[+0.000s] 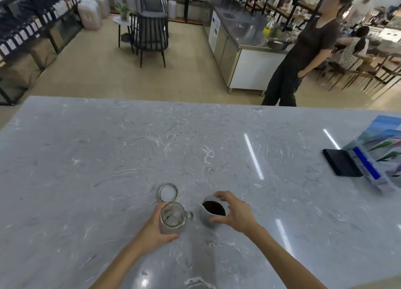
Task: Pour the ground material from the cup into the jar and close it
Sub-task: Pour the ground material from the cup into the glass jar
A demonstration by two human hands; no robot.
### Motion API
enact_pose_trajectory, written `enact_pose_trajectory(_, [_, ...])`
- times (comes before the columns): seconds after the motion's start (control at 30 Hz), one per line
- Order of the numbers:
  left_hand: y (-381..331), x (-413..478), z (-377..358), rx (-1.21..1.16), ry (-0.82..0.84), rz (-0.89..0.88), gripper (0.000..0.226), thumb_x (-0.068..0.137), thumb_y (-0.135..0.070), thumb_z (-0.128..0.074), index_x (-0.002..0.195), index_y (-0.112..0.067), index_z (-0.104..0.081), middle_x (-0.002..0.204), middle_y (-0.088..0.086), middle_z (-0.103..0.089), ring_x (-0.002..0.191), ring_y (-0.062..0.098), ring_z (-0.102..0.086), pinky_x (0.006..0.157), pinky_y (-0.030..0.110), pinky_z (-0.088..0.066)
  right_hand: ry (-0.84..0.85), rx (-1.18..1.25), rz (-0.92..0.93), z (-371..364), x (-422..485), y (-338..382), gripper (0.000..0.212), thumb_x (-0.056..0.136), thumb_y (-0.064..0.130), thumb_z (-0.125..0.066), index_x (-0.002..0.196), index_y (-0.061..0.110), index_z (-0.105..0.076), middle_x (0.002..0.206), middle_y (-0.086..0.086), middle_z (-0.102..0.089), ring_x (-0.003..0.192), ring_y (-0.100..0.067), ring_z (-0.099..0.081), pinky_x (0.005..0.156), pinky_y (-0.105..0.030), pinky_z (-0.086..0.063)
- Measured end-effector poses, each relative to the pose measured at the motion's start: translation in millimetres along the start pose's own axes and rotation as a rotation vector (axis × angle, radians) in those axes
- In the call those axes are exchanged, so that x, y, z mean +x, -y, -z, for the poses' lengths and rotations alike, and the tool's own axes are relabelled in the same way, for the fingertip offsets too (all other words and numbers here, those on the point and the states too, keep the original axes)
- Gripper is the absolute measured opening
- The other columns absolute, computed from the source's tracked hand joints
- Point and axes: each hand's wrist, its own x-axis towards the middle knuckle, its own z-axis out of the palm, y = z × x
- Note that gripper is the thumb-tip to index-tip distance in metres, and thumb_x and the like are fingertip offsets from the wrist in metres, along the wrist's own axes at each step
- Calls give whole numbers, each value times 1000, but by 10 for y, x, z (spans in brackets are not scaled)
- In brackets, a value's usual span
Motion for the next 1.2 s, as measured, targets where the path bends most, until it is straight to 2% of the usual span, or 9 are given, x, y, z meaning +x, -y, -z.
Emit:
enact_pose_trajectory(0.17, [-48,-17,-10,5,-30,16,98,63,-29,-94,137,-41,-32,138,-20,-53,132,-3,-50,112,19,-37,27,-74,-7,-48,-14,43,96,58,80,-69,137,38,-35,134,25,-44,118,2,-50,83,-24,-46])
enact_pose_trajectory(0.3, [-47,-24,-23,4,-39,3,97,64,-31,-94,136,-50,-32,135,-27,-52,133,1,-50,110,15,-36,113,-133,61,-2,15,45,99,60,82,-63,141,37,-28,143,19,-34,119,-6,-50,85,-27,-46])
enact_pose_trajectory(0.43, [-74,-32,-35,-9,-60,8,95,64,-29,-94,138,-38,-34,132,-29,-54,132,2,-51,109,15,-37,65,31,26,28,11,59,87,66,67,-76,138,31,-42,134,17,-53,119,-2,-55,95,-32,-52])
enact_pose_trajectory(0.53, [-142,-49,-47,-29,-72,6,94,65,-27,-94,137,-39,-34,135,-16,-55,131,2,-51,110,20,-39,10,197,-8,141,71,185,82,64,52,-87,132,27,-50,126,15,-60,115,-4,-59,93,-34,-54])
enact_pose_trajectory(0.67, [-231,-42,-75,-6,-120,-12,90,67,-26,-91,129,-54,-32,134,-5,-54,127,7,-54,107,22,-44,7,-200,181,318,100,628,82,60,77,-68,129,42,-41,125,28,-55,106,1,-58,75,-30,-53])
enact_pose_trajectory(0.8, [-164,-51,-74,-8,-85,1,93,70,-20,-92,134,-45,-29,136,-5,-50,129,7,-52,106,38,-49,60,-495,299,352,136,945,74,66,76,-64,127,40,-40,124,22,-56,104,-10,-60,65,-26,-44])
enact_pose_trajectory(0.93, [-119,-47,-53,3,-65,9,98,69,-30,-93,132,-61,-24,141,-11,-47,133,2,-48,111,28,-43,103,-601,295,324,149,1096,76,69,71,-67,130,32,-45,118,13,-59,101,-16,-61,70,-31,-48])
enact_pose_trajectory(1.07, [-106,-17,-64,-22,-45,12,97,69,-29,-93,140,-42,-27,143,-5,-48,135,5,-47,113,30,-41,132,-638,318,350,145,1189,74,73,64,-71,132,27,-45,119,8,-57,105,-17,-58,74,-32,-53])
enact_pose_trajectory(1.2, [-165,-11,-72,-38,-73,-8,90,68,-30,-91,123,-67,-30,133,-19,-51,126,-2,-52,100,14,-43,156,-784,388,392,155,1339,70,76,61,-71,129,25,-45,116,7,-56,100,-18,-58,69,-31,-50])
